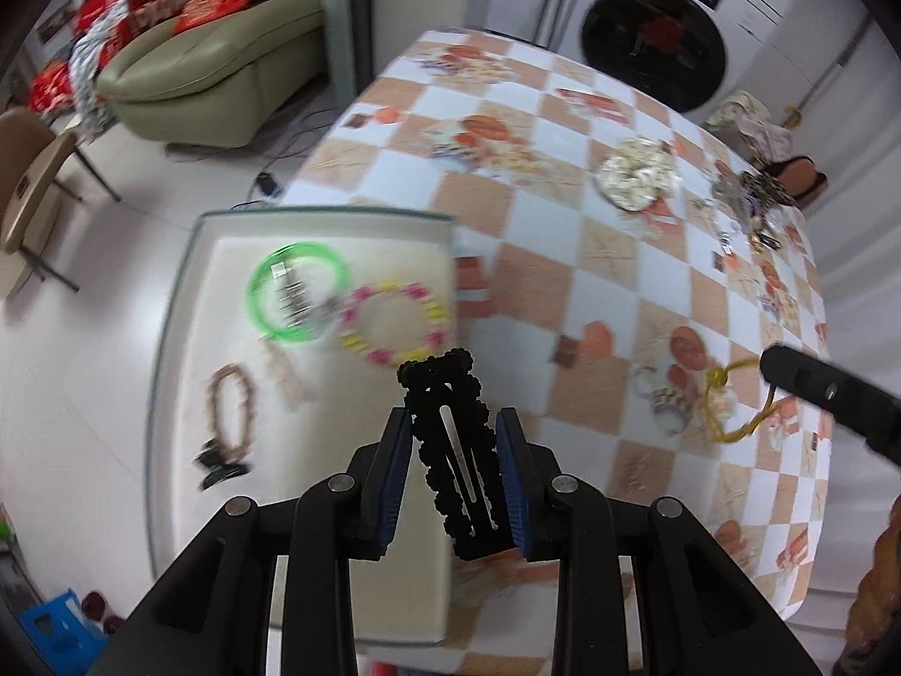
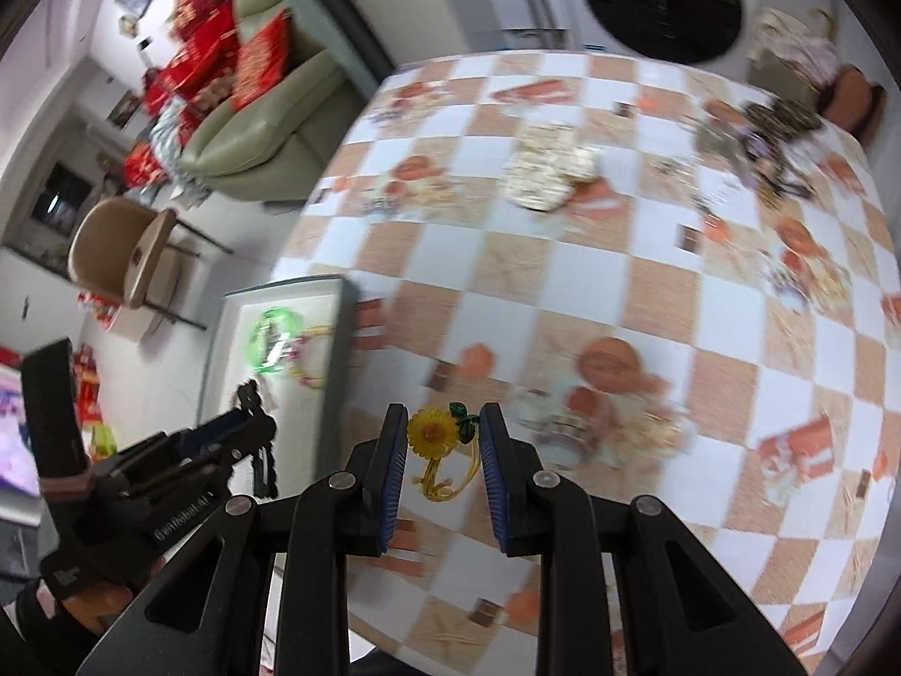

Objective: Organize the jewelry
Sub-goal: 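Carry both items to the tray and open the right gripper over it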

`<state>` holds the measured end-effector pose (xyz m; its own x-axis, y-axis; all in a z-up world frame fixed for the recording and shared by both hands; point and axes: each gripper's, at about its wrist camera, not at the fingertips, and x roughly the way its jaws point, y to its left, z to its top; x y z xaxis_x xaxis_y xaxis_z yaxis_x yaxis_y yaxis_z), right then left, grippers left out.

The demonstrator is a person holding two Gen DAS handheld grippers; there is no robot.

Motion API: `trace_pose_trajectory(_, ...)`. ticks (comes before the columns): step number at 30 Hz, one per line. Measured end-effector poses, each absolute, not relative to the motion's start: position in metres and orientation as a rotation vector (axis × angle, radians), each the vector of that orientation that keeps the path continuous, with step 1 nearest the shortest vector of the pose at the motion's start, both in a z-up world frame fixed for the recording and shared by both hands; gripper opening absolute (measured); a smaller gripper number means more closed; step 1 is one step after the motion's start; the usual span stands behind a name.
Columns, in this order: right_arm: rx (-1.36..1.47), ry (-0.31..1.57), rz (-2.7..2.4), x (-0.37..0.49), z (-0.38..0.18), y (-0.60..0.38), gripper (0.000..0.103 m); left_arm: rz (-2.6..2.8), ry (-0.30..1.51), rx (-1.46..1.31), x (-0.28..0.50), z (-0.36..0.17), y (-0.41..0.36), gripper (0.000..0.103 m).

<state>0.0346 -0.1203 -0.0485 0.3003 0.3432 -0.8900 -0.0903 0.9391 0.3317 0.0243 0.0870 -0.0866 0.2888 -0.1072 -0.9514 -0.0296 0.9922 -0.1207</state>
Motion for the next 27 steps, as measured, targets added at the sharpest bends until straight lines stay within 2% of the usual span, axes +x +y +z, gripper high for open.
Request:
trace_pose_trajectory(11,0.146,1.263,0.481,0.045,-0.045,-0.018,0.028,0.077,1.333,-0.182,-0.015,-0.112,0.164,0.036)
trace_pose_trajectory(27,0.063,1.414,0.550,0.053,-0.112,0.067,0.028,0.146,1.397,-0.149,-0.030,-0.164,0.194,0.036)
